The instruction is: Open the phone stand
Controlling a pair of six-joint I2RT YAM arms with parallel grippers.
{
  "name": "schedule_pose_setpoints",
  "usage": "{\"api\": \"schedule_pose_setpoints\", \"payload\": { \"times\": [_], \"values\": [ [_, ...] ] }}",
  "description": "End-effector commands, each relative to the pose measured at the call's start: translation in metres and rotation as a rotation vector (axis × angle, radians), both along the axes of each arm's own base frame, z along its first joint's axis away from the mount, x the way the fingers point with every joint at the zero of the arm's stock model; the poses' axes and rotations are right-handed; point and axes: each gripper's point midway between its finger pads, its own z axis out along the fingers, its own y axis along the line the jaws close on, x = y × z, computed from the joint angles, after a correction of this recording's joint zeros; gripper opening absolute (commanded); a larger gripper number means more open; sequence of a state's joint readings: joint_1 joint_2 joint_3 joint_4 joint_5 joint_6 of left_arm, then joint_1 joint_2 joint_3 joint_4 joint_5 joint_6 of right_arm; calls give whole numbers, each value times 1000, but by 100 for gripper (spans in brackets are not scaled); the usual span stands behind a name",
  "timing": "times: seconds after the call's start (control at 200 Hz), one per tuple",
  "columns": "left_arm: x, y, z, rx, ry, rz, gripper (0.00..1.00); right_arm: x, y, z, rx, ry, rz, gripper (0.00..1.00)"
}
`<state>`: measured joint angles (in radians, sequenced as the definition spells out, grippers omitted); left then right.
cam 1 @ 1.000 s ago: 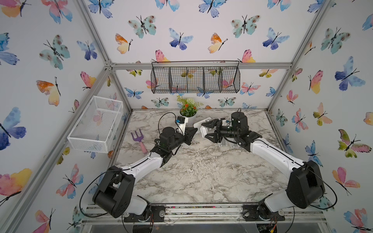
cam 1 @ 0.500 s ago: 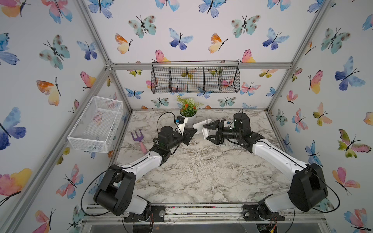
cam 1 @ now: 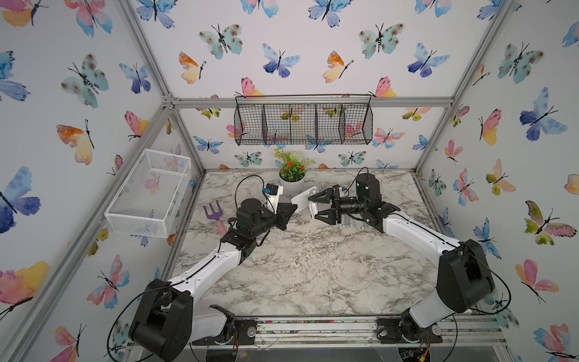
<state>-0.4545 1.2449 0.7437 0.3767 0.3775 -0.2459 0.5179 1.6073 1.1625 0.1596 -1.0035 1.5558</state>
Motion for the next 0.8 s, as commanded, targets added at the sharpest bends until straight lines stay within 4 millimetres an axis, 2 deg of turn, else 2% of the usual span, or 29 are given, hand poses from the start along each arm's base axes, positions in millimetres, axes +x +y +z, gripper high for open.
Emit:
{"api": "schedule_pose_setpoints", "payload": {
  "times": [0.0, 0.335, 0.445, 0.501, 0.571, 0.651, 0.796],
  "values": [
    [-6, 7, 21, 7, -57, 34, 0, -7, 8, 7, 28, -45, 89, 9],
    [-28, 11, 42, 2, -79, 10, 0, 3, 15, -15, 21, -48, 114, 18],
    [-34, 11, 47, -2, -85, -3, 0, 7, 19, -17, 34, -56, 134, 31],
    [-36, 11, 48, -4, -86, -6, 0, 11, 21, -16, 36, -67, 134, 44],
    [-38, 12, 50, -4, -89, -6, 0, 15, 23, -15, 38, -77, 132, 54],
    [-40, 13, 52, -2, -91, -7, 0, 19, 24, -13, 42, -90, 125, 75],
    [-41, 14, 54, -2, -96, -3, 0, 25, 27, -11, 47, -102, 122, 86]
  ]
}}
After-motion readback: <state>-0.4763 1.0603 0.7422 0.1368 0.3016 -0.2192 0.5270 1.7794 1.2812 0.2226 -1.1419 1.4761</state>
